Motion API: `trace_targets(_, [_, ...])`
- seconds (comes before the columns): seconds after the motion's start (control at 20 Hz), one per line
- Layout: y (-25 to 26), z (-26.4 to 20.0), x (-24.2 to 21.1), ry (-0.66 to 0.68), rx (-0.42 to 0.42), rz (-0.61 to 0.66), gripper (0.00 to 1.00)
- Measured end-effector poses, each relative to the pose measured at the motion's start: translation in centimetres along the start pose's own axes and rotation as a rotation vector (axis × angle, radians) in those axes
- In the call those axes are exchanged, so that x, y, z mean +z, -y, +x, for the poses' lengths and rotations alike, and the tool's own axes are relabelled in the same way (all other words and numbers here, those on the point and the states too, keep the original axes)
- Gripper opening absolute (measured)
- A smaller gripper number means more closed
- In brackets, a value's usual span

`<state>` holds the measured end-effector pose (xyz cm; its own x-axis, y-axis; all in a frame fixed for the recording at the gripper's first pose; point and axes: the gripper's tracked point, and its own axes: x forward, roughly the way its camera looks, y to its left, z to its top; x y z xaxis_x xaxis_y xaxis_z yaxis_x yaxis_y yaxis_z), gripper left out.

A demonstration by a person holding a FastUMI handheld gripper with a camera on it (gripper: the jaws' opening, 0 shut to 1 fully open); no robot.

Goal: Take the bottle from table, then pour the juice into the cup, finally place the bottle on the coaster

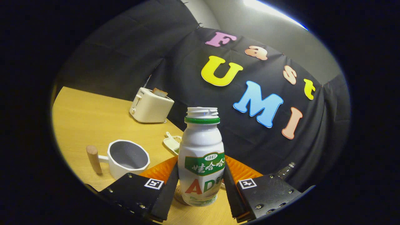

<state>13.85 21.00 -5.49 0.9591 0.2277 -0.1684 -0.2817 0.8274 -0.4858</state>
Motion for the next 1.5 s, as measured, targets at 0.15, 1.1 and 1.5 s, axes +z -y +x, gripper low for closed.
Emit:
trace_targets(0.15, [0.4, 0.1, 0.1, 0.037, 0.01, 0.134, 0.73])
trace_targets(1.1, [2.6, 3.3, -5.8, -0.001, -0.044, 0.445, 0.72])
trace_targets(1.5, [2.9, 3.9, -6.8, 0.007, -0.064, 0.453, 0.72])
